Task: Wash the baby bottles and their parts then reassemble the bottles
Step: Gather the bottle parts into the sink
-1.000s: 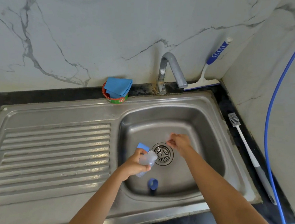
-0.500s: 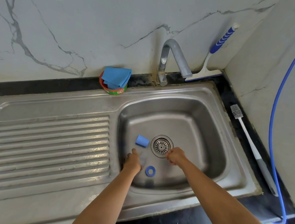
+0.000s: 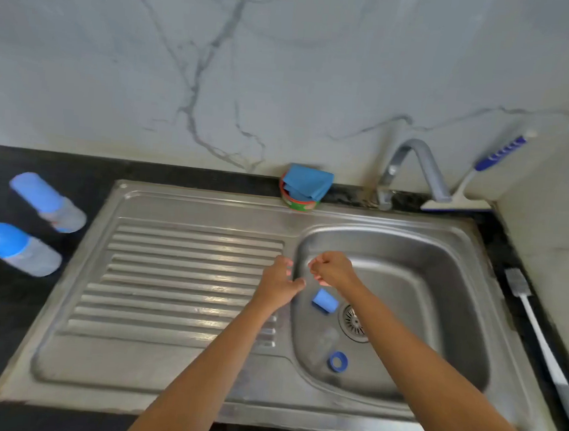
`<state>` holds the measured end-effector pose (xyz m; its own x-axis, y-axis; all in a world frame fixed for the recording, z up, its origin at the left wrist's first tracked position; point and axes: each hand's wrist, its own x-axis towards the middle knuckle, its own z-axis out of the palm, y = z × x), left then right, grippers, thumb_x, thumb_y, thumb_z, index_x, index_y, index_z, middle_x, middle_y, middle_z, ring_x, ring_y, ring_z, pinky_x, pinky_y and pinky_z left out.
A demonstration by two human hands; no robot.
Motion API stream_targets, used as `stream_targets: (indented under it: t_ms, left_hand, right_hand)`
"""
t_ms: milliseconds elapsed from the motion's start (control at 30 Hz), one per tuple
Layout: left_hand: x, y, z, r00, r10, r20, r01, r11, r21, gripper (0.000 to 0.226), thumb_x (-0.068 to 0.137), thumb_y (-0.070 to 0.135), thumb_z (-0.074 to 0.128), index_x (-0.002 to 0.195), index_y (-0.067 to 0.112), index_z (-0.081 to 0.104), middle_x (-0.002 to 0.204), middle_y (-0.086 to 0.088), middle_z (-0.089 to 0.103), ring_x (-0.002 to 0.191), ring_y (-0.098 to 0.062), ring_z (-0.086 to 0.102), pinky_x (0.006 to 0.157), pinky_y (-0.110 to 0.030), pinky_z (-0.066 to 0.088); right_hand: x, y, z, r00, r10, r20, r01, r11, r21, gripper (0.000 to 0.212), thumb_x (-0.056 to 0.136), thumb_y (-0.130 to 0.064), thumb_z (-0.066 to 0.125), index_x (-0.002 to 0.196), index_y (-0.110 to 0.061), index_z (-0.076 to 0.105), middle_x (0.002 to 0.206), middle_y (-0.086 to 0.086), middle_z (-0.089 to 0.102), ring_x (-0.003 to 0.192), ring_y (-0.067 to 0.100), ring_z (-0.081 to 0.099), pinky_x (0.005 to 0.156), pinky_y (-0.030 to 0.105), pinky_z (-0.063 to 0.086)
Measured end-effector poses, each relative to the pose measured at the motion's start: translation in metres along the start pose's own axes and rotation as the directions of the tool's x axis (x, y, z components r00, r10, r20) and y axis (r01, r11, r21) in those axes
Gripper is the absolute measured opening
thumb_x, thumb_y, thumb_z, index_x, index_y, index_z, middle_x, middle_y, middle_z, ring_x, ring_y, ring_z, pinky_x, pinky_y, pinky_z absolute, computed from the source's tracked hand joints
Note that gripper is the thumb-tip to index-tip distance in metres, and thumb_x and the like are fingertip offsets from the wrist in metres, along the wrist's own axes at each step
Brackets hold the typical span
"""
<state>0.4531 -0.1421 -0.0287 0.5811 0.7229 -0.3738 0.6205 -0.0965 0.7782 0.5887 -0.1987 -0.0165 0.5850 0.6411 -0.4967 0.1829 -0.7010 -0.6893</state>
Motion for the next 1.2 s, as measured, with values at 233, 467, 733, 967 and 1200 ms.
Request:
stream_targets:
  t_ms: [233, 467, 733, 967, 1200]
  left_hand:
    - [-0.034, -0.057, -0.138, 0.962, -0.099, -0.254, 0.069, 0.990, -0.125, 0.037, 0.085, 0.019, 0.067, 0.120, 0.009, 0.057, 0.112, -0.007, 0.063, 0.100, -0.020, 0.060, 0.080, -0.025, 0.047]
    - [-0.095, -0.149, -0.256, 0.712, -0.274, -0.647, 0.112, 0.953, -0.281, 0.023, 0.083, 0.009, 0.069, 0.100, 0.009, 0.053, 0.092, -0.008, 0.060, 0.088, -0.022, 0.058, 0.075, -0.024, 0.041]
    - [-0.100, -0.222, -0.336, 0.632, -0.389, -0.670, 0.157, 0.911, -0.381, 0.081, 0.072, 0.016, 0.083, 0.137, 0.007, 0.036, 0.133, -0.013, 0.046, 0.120, -0.024, 0.050, 0.098, -0.036, 0.046]
    - [-0.070, -0.234, -0.361, 0.728, -0.321, -0.606, 0.156, 0.938, -0.310, 0.086, 0.073, 0.019, 0.082, 0.144, 0.012, 0.035, 0.142, -0.012, 0.045, 0.130, -0.023, 0.045, 0.106, -0.039, 0.042]
    - [-0.052, -0.225, -0.363, 0.804, -0.237, -0.546, 0.134, 0.966, -0.221, 0.054, 0.081, 0.020, 0.075, 0.127, 0.008, 0.050, 0.118, -0.004, 0.061, 0.095, -0.007, 0.054, 0.079, -0.015, 0.041]
  right_hand:
    - [-0.017, -0.115, 0.081, 0.953, -0.269, 0.137, 0.287, 0.948, -0.136, 0.016, 0.088, -0.016, 0.062, 0.072, -0.014, 0.064, 0.075, 0.008, 0.067, 0.073, 0.019, 0.062, 0.080, 0.035, 0.052]
    - [-0.051, -0.201, 0.190, 0.859, -0.374, 0.349, 0.448, 0.879, -0.163, 0.016, 0.086, -0.012, 0.057, 0.090, -0.002, 0.068, 0.083, 0.012, 0.069, 0.076, 0.021, 0.065, 0.083, 0.036, 0.053]
    - [-0.076, -0.275, 0.281, 0.788, -0.444, 0.426, 0.551, 0.817, -0.168, 0.011, 0.082, -0.013, 0.062, 0.077, -0.021, 0.056, 0.078, -0.003, 0.060, 0.079, 0.017, 0.060, 0.079, 0.032, 0.050]
    - [-0.074, -0.315, 0.325, 0.768, -0.476, 0.429, 0.589, 0.788, -0.180, 0.037, 0.087, -0.015, 0.062, 0.121, -0.012, 0.050, 0.113, 0.003, 0.057, 0.095, 0.016, 0.056, 0.078, 0.025, 0.043]
    - [-0.075, -0.315, 0.341, 0.712, -0.528, 0.462, 0.651, 0.743, -0.154, 0.054, 0.087, -0.019, 0.066, 0.135, -0.018, 0.041, 0.131, 0.006, 0.052, 0.112, 0.018, 0.056, 0.084, 0.020, 0.041]
